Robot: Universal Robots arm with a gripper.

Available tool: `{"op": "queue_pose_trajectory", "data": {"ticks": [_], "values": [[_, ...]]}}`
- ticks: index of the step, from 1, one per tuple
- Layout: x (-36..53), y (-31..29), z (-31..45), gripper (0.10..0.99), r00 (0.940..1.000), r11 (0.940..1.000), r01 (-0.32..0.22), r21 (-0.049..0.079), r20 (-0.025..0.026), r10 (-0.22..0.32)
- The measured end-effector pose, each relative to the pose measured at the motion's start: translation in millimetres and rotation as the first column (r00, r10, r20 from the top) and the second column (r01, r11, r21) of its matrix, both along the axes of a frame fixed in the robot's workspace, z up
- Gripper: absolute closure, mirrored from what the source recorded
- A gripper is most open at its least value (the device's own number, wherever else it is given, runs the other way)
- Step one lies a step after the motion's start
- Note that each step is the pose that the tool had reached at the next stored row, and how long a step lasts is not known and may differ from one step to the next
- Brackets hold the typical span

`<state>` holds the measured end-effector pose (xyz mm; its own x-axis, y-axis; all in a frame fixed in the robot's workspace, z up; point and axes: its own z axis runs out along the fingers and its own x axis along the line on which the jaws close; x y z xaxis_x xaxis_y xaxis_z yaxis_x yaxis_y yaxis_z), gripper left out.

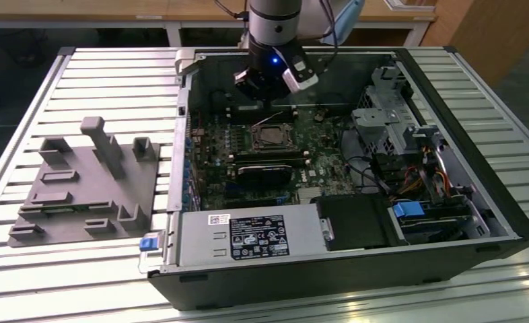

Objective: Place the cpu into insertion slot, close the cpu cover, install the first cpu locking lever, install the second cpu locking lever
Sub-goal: 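Install the first cpu locking lever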

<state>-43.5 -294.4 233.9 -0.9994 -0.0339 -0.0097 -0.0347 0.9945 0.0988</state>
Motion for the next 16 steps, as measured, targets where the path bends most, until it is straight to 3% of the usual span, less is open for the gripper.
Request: {"op": "queue_pose_trajectory", "data": {"ticks": [6,16], "values": [[2.4,0.8,-6.9,0.98,0.9999,0.9999,0.013,0.0,0.0,-0.013],[7.7,3.2,-11.0,0.98,0.9999,0.9999,0.014,0.0,0.0001,-0.014]]}}
